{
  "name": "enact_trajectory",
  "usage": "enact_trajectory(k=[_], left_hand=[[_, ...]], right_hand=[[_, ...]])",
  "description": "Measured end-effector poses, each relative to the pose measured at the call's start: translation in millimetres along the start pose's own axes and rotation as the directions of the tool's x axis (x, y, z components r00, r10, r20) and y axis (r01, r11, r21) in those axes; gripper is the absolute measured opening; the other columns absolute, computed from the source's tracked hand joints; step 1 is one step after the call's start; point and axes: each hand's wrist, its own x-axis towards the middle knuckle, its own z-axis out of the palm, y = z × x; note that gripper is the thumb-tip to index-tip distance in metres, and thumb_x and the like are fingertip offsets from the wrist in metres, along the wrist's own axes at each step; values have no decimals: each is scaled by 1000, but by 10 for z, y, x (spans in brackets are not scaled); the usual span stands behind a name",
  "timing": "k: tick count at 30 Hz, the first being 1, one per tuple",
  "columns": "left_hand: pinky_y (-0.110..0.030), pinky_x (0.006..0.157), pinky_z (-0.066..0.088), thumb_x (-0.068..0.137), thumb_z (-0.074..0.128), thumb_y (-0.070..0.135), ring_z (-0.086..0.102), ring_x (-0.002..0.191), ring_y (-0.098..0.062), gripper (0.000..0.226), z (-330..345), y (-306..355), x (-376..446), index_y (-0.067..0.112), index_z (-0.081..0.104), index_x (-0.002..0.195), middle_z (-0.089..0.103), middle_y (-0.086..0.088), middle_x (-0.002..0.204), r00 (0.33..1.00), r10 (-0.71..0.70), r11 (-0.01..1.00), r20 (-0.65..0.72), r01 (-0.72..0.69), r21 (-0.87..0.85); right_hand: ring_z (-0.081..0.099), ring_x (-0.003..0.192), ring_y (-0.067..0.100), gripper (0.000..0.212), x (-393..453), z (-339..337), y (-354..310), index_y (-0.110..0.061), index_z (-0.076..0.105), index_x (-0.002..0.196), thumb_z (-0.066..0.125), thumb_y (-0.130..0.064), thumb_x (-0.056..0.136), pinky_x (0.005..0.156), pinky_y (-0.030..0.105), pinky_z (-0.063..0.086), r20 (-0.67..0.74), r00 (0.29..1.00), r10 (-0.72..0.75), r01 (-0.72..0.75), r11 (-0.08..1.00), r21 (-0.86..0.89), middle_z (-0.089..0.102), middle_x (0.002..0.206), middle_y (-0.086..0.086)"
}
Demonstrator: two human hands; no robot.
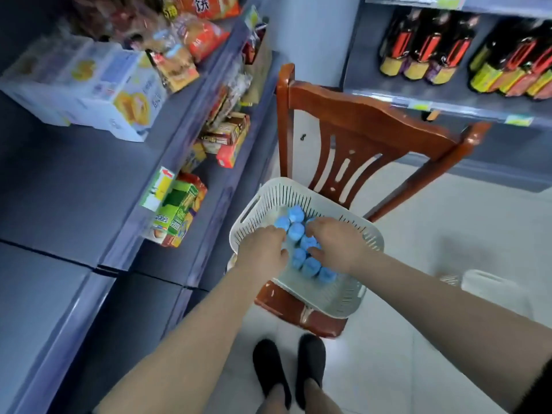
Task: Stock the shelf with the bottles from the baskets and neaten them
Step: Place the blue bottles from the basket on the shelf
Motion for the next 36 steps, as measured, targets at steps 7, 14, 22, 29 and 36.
enact_trajectory(k=[7,14,22,29,36], left_hand=[[-38,88,48,87,56,27,55,110,-27,34,1047,-109,721,12,54,118,57,-6,116,962,-73,995,264,87,-42],[-35,87,44,89,53,23,54,113,-27,35,1657,-262,1177,15,51,123,55,-6,122,914,-99,993,394,117,-22],[-33,80,43,88,55,21,57,108,-28,33,1919,-327,1255,13,52,120,57,-8,117,895,-139,980,424,185,-71],[-33,81,45,83,62,22,56,104,-26,36,1536,-373,1038,15,51,117,56,-4,115,932,-102,944,348,201,-261],[-31,87,46,75,75,11,59,95,-18,46,609,-314,511,13,56,117,60,-1,109,992,-113,752,53,120,-648]], right_hand=[[52,110,27,31,536,1066,415,-12,50,119,52,-22,90,82,37,45,143,988,57,-71,993,92,53,120,7],[53,104,26,23,982,1719,526,-15,54,112,48,-19,90,73,33,41,223,968,113,-122,992,28,54,111,3],[52,110,21,24,1170,1957,565,-19,54,118,46,-23,95,70,29,28,243,970,7,22,993,-116,55,118,0],[54,96,24,32,986,1540,519,-16,56,104,43,-43,93,70,33,33,80,997,-2,-1,999,38,58,105,3],[58,97,25,36,638,425,239,-11,60,114,57,-38,90,79,33,40,-166,982,-92,133,959,252,63,106,5]])
